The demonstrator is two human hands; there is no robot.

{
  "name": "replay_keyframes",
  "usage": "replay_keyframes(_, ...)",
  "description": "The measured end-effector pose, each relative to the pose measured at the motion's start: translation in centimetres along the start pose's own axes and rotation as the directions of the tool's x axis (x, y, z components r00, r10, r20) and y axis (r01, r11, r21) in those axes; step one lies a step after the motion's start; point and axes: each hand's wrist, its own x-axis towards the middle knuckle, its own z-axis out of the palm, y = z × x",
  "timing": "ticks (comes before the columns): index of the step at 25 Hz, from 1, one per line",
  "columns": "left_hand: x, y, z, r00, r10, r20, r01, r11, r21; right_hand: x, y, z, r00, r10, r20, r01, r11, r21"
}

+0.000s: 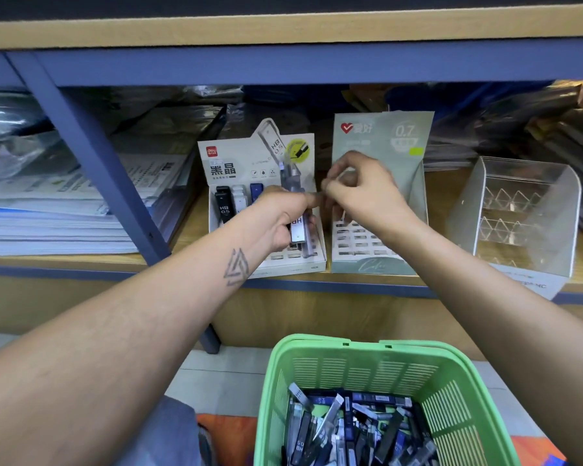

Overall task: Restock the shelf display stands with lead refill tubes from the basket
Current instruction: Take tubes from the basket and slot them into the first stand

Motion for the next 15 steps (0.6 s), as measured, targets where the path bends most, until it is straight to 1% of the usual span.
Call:
replay_keyframes(1, -0.5, 0.2, -0.7, 0.999, -0.016, 0.032, 0.018, 0.998, -0.064, -0.7, -0.9, 0.5, 0.989, 0.093, 0.119, -0.107, 0.988, 0.116)
replay_keyframes(2, -1.0, 0.4, -1.4, 0.999, -0.022, 0.050, 0.027, 0.993, -0.114, -1.3, -1.5, 1.0, 0.961, 0.141, 0.236, -0.180, 0.972, 0.154)
replay_keyframes(4, -1.6, 0.9, -2.7, 0.999, -0.012, 0.037, 0.019, 0.983, -0.182, -2.6, -2.5, 2.1, 0.903, 0.166, 0.397, -0.246, 0.956, 0.159)
replay_keyframes(5, -1.7, 1.0, -3.5, 1.000, 0.003, 0.013, -0.001, 0.983, -0.186, -3.1, -2.9, 2.6, 0.882, 0.163, 0.441, -0.270, 0.944, 0.192)
replay_keyframes(7, -1.8, 1.0, -4.7, 0.999, 0.047, 0.001, -0.046, 0.985, -0.165, -3.6, -3.2, 3.6, 0.871, 0.150, 0.469, -0.317, 0.899, 0.301)
replay_keyframes(9, -1.8, 1.1, -5.7, 0.996, 0.092, 0.011, -0.089, 0.983, -0.159, -3.6, -3.4, 4.3, 0.868, 0.139, 0.478, -0.339, 0.867, 0.364)
replay_keyframes(12, -2.2, 1.5, -7.5, 0.993, 0.119, -0.010, -0.119, 0.979, -0.167, -3.1, -3.6, 4.9, 0.860, 0.135, 0.491, -0.351, 0.856, 0.380)
replay_keyframes(15, -2.3, 2.0, -9.4, 0.986, 0.142, -0.082, -0.150, 0.984, -0.098, -2.6, -3.8, 5.6, 0.863, 0.141, 0.485, -0.351, 0.857, 0.376)
